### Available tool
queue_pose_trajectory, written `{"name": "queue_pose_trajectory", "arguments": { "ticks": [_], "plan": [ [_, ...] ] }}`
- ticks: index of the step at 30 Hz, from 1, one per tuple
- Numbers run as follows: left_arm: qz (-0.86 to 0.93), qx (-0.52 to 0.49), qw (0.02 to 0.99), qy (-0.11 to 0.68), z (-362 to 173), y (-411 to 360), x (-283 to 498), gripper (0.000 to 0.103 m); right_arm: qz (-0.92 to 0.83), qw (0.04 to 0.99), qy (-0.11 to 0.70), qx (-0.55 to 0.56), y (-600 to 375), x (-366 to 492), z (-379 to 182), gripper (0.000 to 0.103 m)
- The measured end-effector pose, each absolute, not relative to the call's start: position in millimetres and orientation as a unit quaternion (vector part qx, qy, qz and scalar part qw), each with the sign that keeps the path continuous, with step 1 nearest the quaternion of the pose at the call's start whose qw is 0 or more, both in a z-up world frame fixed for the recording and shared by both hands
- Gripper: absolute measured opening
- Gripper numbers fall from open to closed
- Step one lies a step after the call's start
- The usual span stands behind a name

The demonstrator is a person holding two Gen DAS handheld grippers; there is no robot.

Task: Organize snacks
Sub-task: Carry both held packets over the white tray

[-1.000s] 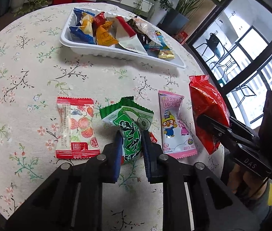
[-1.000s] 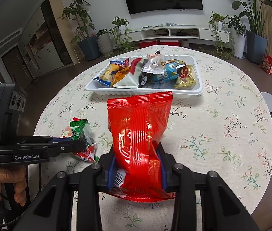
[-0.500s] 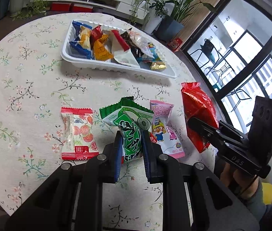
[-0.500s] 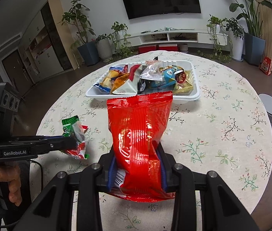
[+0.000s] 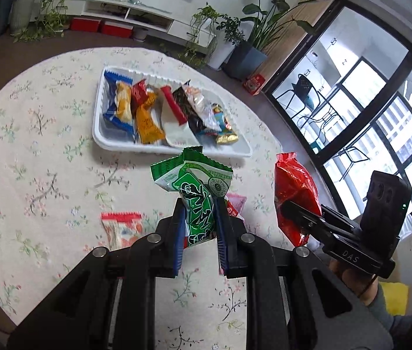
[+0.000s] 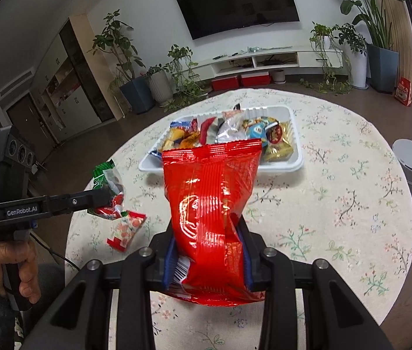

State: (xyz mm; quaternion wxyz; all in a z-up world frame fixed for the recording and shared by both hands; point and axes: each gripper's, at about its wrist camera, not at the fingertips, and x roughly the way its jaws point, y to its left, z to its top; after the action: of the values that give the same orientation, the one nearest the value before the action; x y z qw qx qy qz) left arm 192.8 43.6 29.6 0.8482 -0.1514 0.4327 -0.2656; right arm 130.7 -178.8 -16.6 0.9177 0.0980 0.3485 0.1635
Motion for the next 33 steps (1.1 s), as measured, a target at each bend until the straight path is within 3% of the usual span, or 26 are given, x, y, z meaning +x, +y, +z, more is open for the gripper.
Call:
{"name": "queue_pose_trajectory", "arguments": {
  "ticks": [18,33],
  "plan": [
    [-0.269,-0.127,0.861,0.413,84.4,41.8,296.2,0.017,0.148,0.936,0.31,0.074,-176.2,224.1,54.3,0.037],
    [-0.228,-0.069,0.846,0.477,21.9,10.6,405.2,0.017,0.134,0.903,0.407,0.037,-144.2,339.1,6.5,0.037]
  ]
}}
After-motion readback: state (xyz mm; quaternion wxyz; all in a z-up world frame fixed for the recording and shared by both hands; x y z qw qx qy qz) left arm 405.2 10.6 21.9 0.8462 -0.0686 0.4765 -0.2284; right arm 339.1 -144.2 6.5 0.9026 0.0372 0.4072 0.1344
